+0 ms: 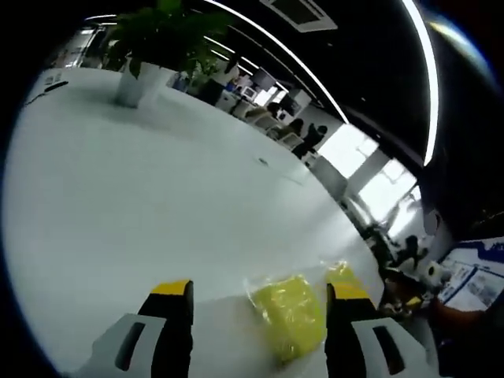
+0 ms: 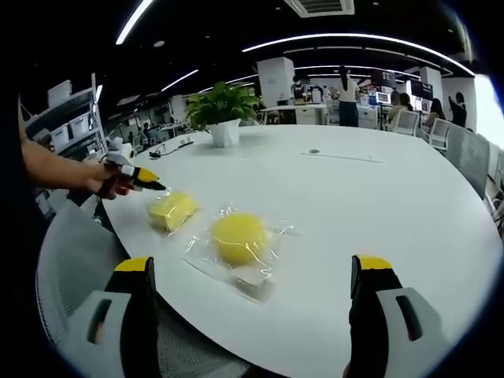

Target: Compare the silicone blocks by pressing each to a similar depth, holding the contact briefly, and releasing to observe deformation and rebound differences across the visible hardness samples.

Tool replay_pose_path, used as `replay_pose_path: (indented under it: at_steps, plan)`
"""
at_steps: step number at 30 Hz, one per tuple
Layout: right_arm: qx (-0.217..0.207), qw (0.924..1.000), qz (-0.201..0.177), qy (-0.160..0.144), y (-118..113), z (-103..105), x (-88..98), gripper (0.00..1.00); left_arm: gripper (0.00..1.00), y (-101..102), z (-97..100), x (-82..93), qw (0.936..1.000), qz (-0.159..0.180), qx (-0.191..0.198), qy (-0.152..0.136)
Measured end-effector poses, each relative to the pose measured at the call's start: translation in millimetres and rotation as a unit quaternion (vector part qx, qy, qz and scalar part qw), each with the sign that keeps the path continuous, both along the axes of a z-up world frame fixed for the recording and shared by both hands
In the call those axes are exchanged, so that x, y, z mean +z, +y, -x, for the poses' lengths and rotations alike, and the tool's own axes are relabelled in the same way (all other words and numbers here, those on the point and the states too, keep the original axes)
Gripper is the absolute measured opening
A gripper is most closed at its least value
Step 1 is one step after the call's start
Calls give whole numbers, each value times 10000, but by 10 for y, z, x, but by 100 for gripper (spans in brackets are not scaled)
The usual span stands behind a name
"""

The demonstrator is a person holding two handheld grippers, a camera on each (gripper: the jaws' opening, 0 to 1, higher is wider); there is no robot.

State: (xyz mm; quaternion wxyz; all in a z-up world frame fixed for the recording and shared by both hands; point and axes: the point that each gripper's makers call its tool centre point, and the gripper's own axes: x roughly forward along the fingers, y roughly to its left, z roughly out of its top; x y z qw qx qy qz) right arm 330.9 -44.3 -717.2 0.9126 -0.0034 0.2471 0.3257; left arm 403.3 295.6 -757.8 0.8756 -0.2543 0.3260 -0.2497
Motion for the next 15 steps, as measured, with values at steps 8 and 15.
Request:
replay_pose_path:
  at_steps: [8, 15]
  plan:
    - [-43, 10000, -21, 33, -4, 25, -35, 96, 49, -52, -17, -123, 9995, 249, 43, 162]
    - [-96, 9999, -28, 48, -24, 22, -42, 96, 24, -110, -15, -117, 9945, 906, 211, 478]
